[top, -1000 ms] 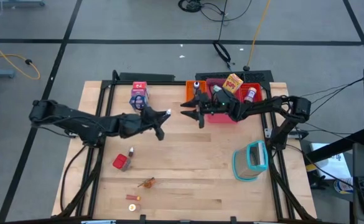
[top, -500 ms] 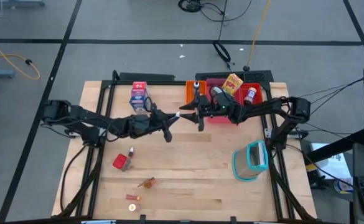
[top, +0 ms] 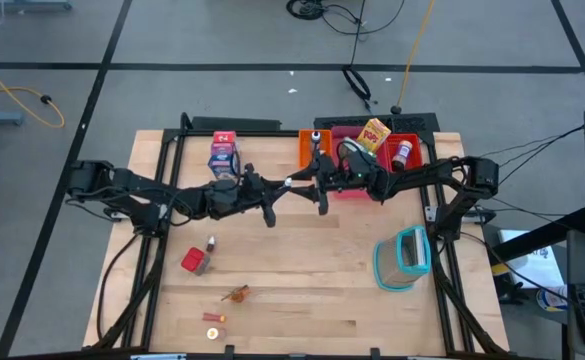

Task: Pick & Place Kitchen Items
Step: Put the small purple food coloring bottle into the orange bin

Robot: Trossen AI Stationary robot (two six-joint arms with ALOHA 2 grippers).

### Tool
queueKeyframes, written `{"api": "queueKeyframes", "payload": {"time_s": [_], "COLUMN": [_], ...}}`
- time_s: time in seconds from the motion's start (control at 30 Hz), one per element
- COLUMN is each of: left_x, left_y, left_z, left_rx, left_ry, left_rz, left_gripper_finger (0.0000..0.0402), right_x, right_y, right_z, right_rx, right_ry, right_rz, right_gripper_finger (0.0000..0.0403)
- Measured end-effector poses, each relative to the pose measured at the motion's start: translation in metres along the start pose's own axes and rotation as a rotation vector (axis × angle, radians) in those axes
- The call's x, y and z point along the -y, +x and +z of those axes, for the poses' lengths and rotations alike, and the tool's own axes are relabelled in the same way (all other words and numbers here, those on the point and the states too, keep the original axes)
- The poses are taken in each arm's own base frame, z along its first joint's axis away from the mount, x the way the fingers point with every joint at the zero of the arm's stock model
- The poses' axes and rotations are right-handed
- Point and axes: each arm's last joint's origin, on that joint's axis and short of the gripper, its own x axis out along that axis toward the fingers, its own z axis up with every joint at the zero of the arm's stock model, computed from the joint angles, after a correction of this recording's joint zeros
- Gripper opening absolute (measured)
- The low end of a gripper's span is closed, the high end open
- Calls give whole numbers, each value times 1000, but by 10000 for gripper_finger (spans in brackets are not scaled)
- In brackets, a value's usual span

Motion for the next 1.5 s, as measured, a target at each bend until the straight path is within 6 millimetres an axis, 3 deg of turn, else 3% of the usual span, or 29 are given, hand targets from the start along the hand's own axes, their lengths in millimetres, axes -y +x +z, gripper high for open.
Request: {"api": "queueKeyframes", "payload": {"time_s": [0.2,0.5,0.8,1.03,1.1,1.27,1.5], "left_x": [0,0,0,1,1,1,-1], "left_y": [0,0,0,-1,-1,-1,0], "left_z": [1,1,1,1,0,-3,-3], "left_rx": [9,13,10,6,-2,-28,-32], "left_ry": [-4,5,7,11,13,27,69], "left_rz": [-3,-4,-2,-3,-3,2,17], "left_gripper_finger": [41,39,35,81,94,114,77], "right_x": [-3,-4,-4,-2,-2,2,4], "right_y": [1,1,1,1,1,-1,-1], "right_z": [0,1,1,0,1,1,-6], "right_rx": [5,11,11,2,6,0,-78], "right_ry": [-10,-58,-73,-76,-80,-78,-53], "right_rz": [9,7,14,14,14,5,22], "right_gripper_finger": [140,41,40,37,4,4,3]}}
